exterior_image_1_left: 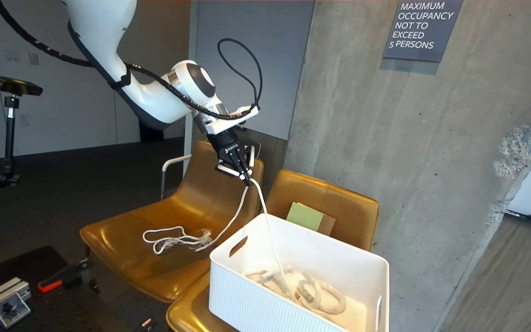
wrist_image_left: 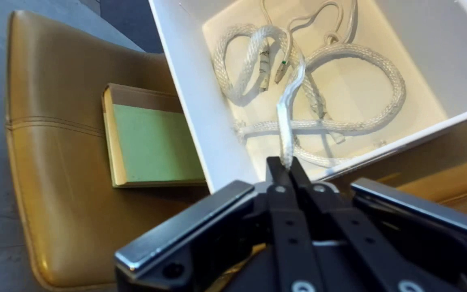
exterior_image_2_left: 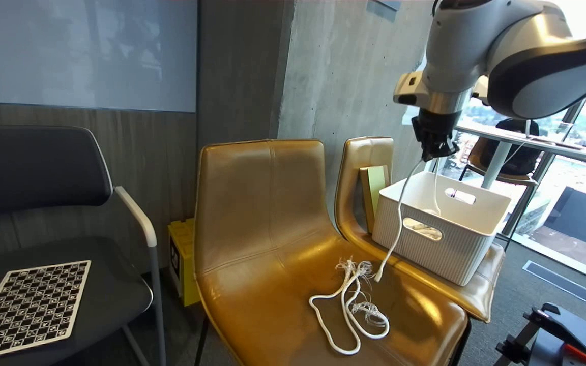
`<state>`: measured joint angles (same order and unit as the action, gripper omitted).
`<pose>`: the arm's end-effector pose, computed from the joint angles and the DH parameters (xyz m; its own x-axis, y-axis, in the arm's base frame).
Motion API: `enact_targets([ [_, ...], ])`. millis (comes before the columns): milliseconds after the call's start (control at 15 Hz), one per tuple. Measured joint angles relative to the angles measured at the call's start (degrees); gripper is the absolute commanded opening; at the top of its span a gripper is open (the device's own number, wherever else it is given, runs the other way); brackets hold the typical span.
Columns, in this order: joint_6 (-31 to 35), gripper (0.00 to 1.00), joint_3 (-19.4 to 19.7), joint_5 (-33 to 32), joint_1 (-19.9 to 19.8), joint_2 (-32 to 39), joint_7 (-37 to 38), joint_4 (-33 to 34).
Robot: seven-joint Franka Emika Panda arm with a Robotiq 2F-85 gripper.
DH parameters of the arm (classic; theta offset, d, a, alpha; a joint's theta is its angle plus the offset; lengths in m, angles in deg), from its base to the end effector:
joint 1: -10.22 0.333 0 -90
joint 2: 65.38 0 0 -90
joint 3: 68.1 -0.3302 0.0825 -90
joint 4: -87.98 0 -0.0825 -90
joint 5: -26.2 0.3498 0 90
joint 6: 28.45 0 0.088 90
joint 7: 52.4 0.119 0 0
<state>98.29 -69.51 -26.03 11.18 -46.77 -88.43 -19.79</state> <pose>0.6136 -0.0095 0.3732 0.3915 0.7630 -0.5143 0.8946 -0.1847 0.4070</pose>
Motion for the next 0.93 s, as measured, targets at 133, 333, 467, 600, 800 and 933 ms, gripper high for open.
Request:
enact_targets([
  [133,-0.82,0.01,0.25,2.48,-1.32,-4.23,-0.31,1.31],
  [333,-2.12,0.01,1.23,7.33,-3.47,-9.33,-1.53,4.75],
  [467,-3.19,0.01,2.25,10.51,-4.75,-11.76,-3.17,8.02],
  [600,-5.14,0.01,3.51,13.65,-5.88,-13.09,-6.05,12.52],
  [800,-9.78,0.01,5.81,19.61,-7.94,-12.17,-14.21,21.42],
  [933,-12.32,0.01,7.36,23.45,-9.69,-9.14,-19.56,27.02],
])
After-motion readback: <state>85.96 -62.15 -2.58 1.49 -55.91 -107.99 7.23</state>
